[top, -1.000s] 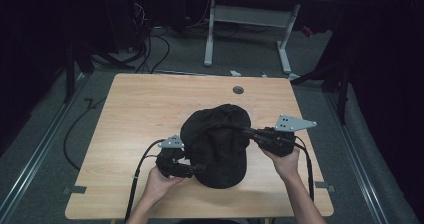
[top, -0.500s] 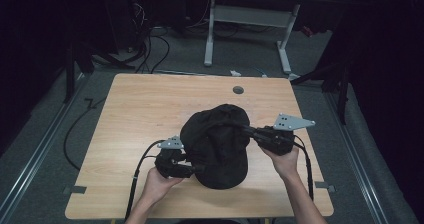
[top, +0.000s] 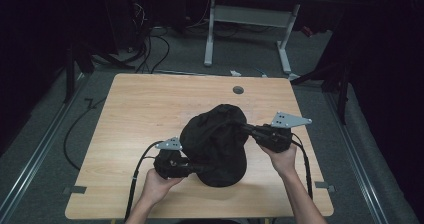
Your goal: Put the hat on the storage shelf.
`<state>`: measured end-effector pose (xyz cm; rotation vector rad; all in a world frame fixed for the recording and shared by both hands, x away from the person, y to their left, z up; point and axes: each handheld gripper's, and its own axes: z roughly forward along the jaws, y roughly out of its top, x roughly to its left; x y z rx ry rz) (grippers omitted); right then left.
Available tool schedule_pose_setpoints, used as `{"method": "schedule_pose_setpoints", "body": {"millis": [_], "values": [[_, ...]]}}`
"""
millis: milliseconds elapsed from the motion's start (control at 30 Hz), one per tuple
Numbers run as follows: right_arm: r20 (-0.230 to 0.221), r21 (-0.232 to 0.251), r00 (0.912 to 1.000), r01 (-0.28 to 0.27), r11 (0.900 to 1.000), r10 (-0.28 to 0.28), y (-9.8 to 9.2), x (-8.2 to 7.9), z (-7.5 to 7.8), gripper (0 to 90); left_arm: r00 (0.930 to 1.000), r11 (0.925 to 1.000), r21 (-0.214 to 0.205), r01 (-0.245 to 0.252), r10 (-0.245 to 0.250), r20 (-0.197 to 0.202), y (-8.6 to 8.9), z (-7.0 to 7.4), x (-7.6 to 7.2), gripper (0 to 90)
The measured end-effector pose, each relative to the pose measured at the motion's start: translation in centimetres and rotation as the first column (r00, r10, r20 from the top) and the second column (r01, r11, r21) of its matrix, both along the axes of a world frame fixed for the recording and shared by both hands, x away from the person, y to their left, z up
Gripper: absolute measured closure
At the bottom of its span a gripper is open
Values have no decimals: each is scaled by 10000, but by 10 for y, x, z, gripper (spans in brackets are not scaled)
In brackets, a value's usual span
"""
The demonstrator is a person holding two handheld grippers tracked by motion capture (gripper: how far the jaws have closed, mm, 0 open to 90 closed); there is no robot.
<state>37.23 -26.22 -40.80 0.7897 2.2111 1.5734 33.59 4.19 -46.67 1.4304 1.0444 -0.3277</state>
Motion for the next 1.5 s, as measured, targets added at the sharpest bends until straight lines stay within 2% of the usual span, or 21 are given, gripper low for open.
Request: {"method": "schedule_pose_setpoints", "body": {"millis": [133,200,367,467,500,567,600,633,700,833,900,1067,1267,1333,1433,1467,1500], "values": [[-56,-107,9999,111,9999,-112,1,2,-2,855,9998,9997,-100,201,-201,-22,1,1,-2,763],[-87,-123,9998,170,9998,-171,1,4,-3,843,9991,9989,-222,412,-413,-29,1,2,-4,826],[-137,-31,9997,206,9998,-206,3,6,-4,827,9973,9960,-509,733,-736,-42,1,5,-9,856],[-145,39,9997,220,9997,-220,3,6,-4,815,9964,9942,-663,845,-839,107,3,7,-11,858],[-168,164,9996,228,9996,-225,2,7,-4,793,9965,9931,-831,833,-828,98,4,8,-12,860],[-180,242,9995,251,9994,-246,1,7,-4,780,9969,9932,-852,788,-778,154,4,9,-12,860],[-262,347,9992,303,9989,-294,0,8,-3,721,9972,9940,-826,715,-695,268,5,9,-12,861],[-262,347,9992,303,9989,-294,0,8,-3,721,9972,9940,-826,715,-695,268,5,9,-12,861],[-309,298,9984,485,9984,-476,-1,8,-3,641,9977,9938,-912,637,-612,301,6,10,-12,861],[-558,177,9964,650,9977,-639,-4,9,-4,561,9984,9939,-1008,450,-412,395,10,13,-12,861],[-772,1,9948,672,9977,-670,-5,10,-5,532,9987,9948,-982,264,-219,470,13,14,-11,861],[-1177,-809,9895,745,9939,-838,-2,9,-11,513,9978,9947,-1019,-106,171,633,17,16,-10,860],[-1822,-1806,9744,985,9786,-1317,4,8,-21,528,9945,9935,-1019,-511,600,859,22,20,-10,860],[-1917,-1853,9691,1196,9754,-1553,3,7,-26,524,9922,9922,-1046,-684,786,971,24,21,-10,860],[-2115,-1967,9553,1656,9664,-2067,-1,5,-35,531,9891,9900,-1095,-890,1008,1076,28,24,-10,860],[-2487,-2369,9394,1771,9553,-2358,-5,4,-41,533,9872,9889,-1109,-993,1119,1138,30,25,-10,860],[-2487,-2369,9394,1771,9553,-2358,-5,4,-41,533,9872,9889,-1109,-993,1119,1138,30,25,-10,860]]}}
